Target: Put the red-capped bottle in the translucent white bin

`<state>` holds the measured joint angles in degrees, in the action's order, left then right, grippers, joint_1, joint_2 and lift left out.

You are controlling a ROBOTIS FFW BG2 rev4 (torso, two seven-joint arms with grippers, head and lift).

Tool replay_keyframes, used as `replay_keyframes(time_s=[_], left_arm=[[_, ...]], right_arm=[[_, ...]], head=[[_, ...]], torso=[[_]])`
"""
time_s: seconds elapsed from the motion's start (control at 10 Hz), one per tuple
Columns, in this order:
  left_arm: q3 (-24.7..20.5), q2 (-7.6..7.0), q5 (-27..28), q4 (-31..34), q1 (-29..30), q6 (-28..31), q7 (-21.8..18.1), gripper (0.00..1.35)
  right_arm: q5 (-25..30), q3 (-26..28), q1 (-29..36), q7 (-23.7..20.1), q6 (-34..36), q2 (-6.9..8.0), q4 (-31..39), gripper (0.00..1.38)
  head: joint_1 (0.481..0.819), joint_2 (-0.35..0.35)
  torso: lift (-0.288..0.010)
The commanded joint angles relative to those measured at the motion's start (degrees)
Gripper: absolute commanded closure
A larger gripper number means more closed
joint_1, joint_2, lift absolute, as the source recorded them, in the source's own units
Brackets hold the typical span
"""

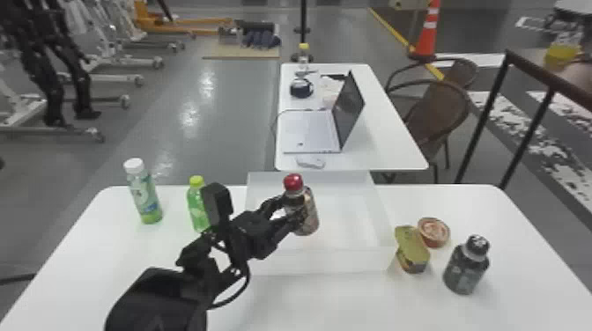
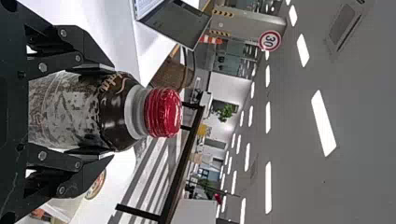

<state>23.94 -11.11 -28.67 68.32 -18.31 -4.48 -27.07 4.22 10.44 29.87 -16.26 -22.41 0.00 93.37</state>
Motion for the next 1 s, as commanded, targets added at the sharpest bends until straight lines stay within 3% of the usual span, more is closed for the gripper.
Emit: replay_keyframes(time_s=[0.0,0.1,0.2,0.3,0.4,0.6,0.9], left_arm=[[-1.80,1.44,3.01,-1.70,-0.67,-0.09,-0.17,1.08],[-2.67,1.97,3.62,-1.88,-0.32,-0.96,0.00,0.95],[-3.38,2.41,4.15,-1.88,0.03,-1.58,0.27,0.52],[-3.90,2.59,4.94,-1.88,0.21,-2.11,0.27,0.18],[-4.17,2.41,4.94,-1.88,0.38,-2.81,0.27,0.07],[-4.34,1.53,3.45,-0.12,1.61,-6.15,0.27,0.15],[-13.75,-1.98,6.17,17.72,13.65,-4.57,5.63,0.15]], right_arm=[[0.00,-0.07,-0.08,0.00,0.00,0.05,-0.20,0.18],[0.00,0.02,-0.08,0.00,0.00,0.05,-0.20,0.18],[-0.09,0.02,0.01,0.00,0.00,0.05,-0.20,0.18],[-0.09,0.02,0.01,0.00,0.00,0.05,-0.20,0.18],[-0.09,0.02,0.01,0.00,0.00,0.05,-0.11,0.18],[-0.09,0.02,0.01,0.00,0.00,0.05,-0.03,0.18],[-0.09,0.02,0.18,0.09,0.00,0.05,0.33,0.18]], head=[[0.549,0.000],[0.549,0.000],[0.549,0.000],[0.549,0.000],[0.549,0.000],[0.549,0.000],[0.549,0.000]], torso=[[-0.100],[-0.100],[-0.100],[-0.100],[-0.100],[-0.100],[-0.100]])
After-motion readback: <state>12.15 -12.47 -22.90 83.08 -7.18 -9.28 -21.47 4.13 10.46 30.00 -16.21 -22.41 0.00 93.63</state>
